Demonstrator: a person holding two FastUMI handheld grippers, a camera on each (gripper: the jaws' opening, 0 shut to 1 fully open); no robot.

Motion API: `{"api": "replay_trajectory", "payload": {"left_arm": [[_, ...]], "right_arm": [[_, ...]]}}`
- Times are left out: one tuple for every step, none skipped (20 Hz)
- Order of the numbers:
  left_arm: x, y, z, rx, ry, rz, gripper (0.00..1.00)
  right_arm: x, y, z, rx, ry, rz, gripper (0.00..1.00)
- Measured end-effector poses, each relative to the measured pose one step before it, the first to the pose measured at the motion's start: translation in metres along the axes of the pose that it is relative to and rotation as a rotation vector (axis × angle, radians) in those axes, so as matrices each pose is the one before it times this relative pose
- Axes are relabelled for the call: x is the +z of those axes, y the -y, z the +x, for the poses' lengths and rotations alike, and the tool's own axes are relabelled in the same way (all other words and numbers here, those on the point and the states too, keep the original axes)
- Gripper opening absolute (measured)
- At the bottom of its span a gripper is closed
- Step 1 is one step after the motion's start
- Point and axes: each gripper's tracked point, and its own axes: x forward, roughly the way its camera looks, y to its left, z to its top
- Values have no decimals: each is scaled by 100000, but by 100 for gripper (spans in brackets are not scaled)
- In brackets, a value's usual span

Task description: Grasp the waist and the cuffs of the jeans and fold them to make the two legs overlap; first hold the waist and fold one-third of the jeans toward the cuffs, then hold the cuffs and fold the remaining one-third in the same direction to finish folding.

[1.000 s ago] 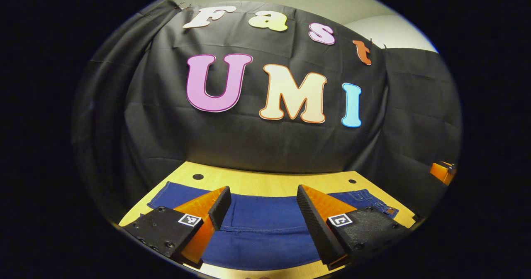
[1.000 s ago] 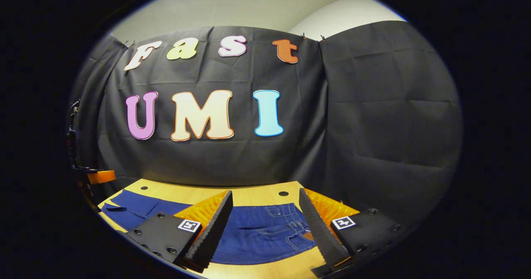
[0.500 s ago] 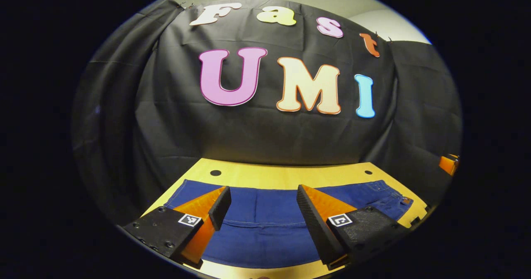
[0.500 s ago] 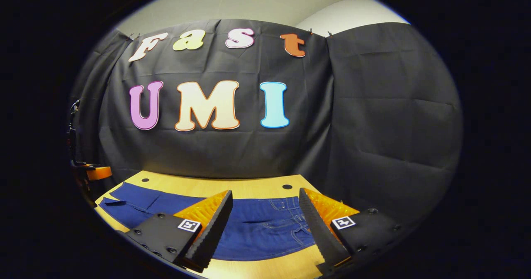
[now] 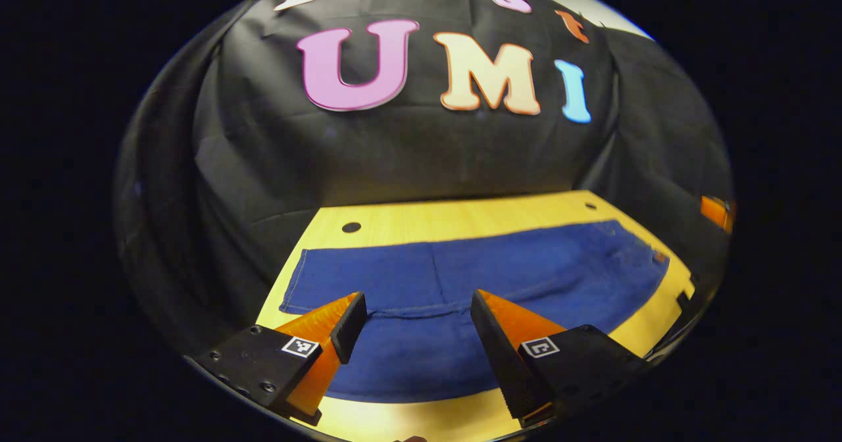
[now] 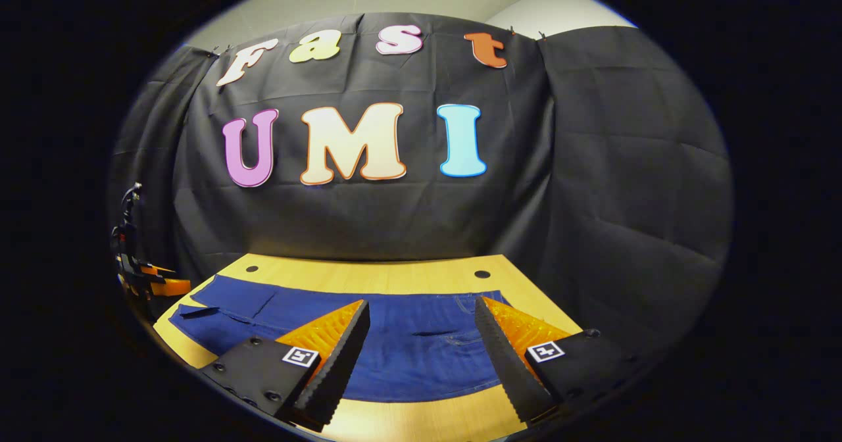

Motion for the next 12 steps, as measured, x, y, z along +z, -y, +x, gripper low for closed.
{"api": "replay_trajectory", "payload": {"left_arm": [[-1235,-555,-258,-2693,-3884,5310,95],[-1138,-90,-171,-3196,-3245,5002,95],[-1400,252,-126,-4207,-4444,4557,96],[-1199,558,-142,-5006,-3926,3910,96],[-1040,759,178,-5138,-4451,4018,98],[-1154,775,163,-5023,-4836,4390,98],[-1503,555,345,-4671,-5098,5206,96],[-1596,355,366,-3003,-6604,6326,96],[-1709,-269,585,-1890,-6999,6602,96],[-1481,-210,439,-1013,-6416,5881,95],[-1383,-250,860,-956,-5631,4083,95],[-1131,73,428,-1322,-4669,2530,95]], "right_arm": [[-258,-55,53,182,-938,-1181,99],[-292,-150,49,350,-958,-1281,99],[-359,-143,102,527,-1298,-919,96],[-343,-250,56,775,-1169,-360,96],[-222,-259,81,886,-873,124,99],[-106,-199,26,854,-832,307,99],[-147,-219,183,654,-683,181,99],[-187,-148,86,560,-542,-192,99],[7,-98,47,444,-260,-681,99],[-216,46,33,105,-303,-1325,99],[-243,45,34,-97,-448,-1767,99],[-330,40,-13,-135,-756,-1769,99]]}}
